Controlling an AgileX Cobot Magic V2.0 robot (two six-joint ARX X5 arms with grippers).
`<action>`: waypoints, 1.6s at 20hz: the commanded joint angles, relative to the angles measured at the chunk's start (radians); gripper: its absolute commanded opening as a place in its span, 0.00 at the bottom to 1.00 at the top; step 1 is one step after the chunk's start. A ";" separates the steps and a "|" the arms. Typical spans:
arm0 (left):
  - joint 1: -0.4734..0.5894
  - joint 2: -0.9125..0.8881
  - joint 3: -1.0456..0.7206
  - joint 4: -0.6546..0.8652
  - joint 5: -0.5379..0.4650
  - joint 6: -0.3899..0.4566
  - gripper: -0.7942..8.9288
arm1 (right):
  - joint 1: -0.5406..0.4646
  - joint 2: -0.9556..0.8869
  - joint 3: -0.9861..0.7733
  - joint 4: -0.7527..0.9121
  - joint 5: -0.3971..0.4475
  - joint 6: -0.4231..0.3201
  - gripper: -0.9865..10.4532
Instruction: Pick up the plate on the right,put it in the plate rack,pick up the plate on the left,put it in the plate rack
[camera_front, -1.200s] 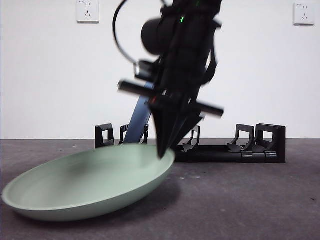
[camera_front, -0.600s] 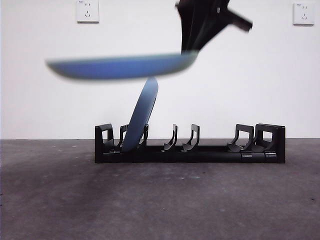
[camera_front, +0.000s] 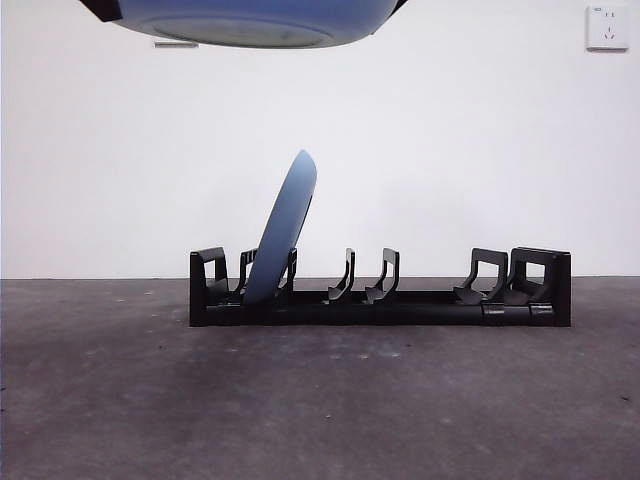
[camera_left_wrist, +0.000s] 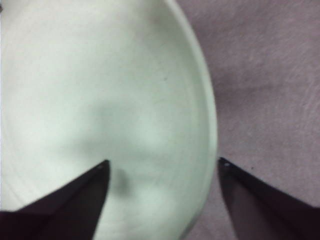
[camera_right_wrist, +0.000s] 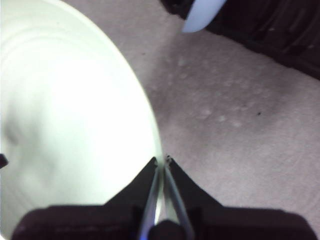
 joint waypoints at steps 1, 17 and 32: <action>-0.002 0.006 -0.010 0.005 -0.010 0.009 0.08 | 0.000 0.004 0.004 -0.020 -0.010 -0.006 0.08; -0.002 0.006 -0.009 0.005 0.036 0.008 0.07 | 0.000 0.004 0.004 -0.020 -0.006 -0.011 0.08; -0.002 0.004 -0.009 0.080 0.054 -0.005 0.07 | -0.001 -0.031 0.157 -0.020 0.098 -0.018 0.31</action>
